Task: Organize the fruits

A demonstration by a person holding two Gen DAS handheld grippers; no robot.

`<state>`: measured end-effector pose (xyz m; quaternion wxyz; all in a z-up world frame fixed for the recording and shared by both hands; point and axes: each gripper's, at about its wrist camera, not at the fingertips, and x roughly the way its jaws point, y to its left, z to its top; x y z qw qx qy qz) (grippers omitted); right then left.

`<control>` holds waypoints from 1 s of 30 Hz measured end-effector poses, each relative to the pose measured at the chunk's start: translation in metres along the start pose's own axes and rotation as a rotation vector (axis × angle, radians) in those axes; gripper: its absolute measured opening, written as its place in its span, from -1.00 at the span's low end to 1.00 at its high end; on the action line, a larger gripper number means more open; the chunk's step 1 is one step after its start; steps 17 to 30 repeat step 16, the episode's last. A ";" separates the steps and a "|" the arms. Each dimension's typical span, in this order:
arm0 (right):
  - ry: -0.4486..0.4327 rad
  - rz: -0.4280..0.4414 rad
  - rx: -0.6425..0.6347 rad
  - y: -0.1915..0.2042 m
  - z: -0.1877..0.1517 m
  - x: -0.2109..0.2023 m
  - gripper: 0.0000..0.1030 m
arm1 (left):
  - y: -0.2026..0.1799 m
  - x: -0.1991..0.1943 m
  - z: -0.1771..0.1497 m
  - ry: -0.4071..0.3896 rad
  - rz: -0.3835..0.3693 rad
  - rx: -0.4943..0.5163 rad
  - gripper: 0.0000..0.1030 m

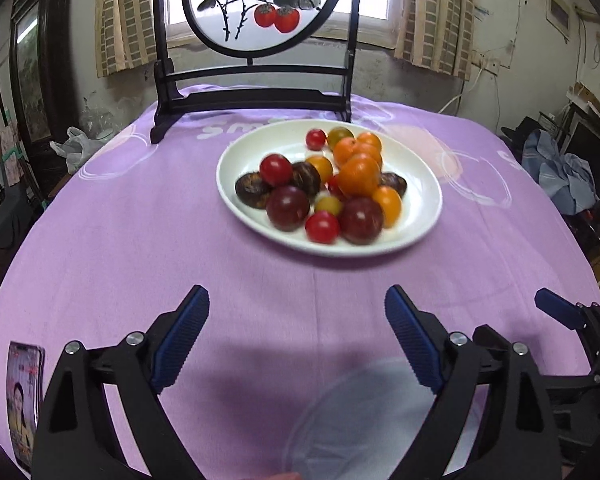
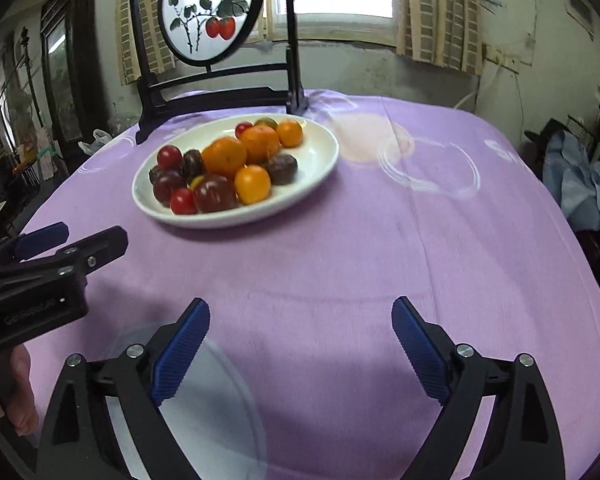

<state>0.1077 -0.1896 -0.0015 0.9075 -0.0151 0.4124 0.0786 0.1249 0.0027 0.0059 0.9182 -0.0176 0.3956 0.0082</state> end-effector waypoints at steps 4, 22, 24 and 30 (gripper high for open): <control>-0.009 -0.009 0.024 -0.008 -0.015 -0.011 0.81 | -0.003 -0.012 -0.020 0.001 -0.019 0.014 0.70; 0.068 -0.014 0.120 -0.037 -0.049 -0.014 0.82 | -0.010 -0.021 -0.061 0.057 -0.049 0.052 0.83; 0.068 -0.014 0.120 -0.037 -0.049 -0.014 0.82 | -0.010 -0.021 -0.061 0.057 -0.049 0.052 0.83; 0.068 -0.014 0.120 -0.037 -0.049 -0.014 0.82 | -0.010 -0.021 -0.061 0.057 -0.049 0.052 0.83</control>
